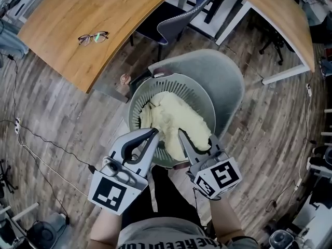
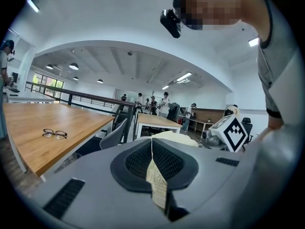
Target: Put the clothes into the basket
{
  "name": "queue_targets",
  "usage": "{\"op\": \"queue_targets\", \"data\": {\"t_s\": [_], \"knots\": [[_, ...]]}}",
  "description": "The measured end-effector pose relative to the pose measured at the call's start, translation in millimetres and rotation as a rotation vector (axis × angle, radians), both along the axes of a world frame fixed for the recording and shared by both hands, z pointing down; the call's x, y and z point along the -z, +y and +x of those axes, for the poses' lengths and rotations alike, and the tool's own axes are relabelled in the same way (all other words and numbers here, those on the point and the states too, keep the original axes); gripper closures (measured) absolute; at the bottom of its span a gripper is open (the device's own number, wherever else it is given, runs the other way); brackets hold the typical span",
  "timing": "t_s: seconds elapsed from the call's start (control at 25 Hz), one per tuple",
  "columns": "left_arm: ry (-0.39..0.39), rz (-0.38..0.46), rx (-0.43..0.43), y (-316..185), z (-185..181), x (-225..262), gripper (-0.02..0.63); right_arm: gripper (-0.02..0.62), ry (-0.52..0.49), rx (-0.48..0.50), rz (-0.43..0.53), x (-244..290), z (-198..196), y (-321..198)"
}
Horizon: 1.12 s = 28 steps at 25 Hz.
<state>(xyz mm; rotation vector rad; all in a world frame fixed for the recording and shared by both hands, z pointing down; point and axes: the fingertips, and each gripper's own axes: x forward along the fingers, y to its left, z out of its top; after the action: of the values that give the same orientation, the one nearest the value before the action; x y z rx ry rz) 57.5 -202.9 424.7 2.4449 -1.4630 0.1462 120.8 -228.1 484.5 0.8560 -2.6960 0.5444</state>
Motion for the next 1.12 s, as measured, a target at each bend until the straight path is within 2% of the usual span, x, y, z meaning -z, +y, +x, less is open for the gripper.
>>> {"op": "queue_targets", "data": {"t_s": [0.24, 0.36, 0.88, 1.12], "knots": [[0.010, -0.009, 0.002, -4.4, -8.6, -3.7, 0.591, 0.512, 0.063, -0.001, 0.011, -7.3, -6.7, -2.5], [0.011, -0.011, 0.000, -5.5, -12.1, -5.0, 0.591, 0.462, 0.078, -0.008, -0.005, -12.6, -9.2, -3.8], [0.016, -0.010, 0.006, -5.6, -18.3, -6.5, 0.591, 0.371, 0.105, -0.016, 0.013, -15.6, -12.4, -5.3], [0.015, -0.012, 0.006, -2.4, -18.7, -7.0, 0.591, 0.353, 0.103, -0.028, 0.008, -16.2, -10.0, -3.2]]}}
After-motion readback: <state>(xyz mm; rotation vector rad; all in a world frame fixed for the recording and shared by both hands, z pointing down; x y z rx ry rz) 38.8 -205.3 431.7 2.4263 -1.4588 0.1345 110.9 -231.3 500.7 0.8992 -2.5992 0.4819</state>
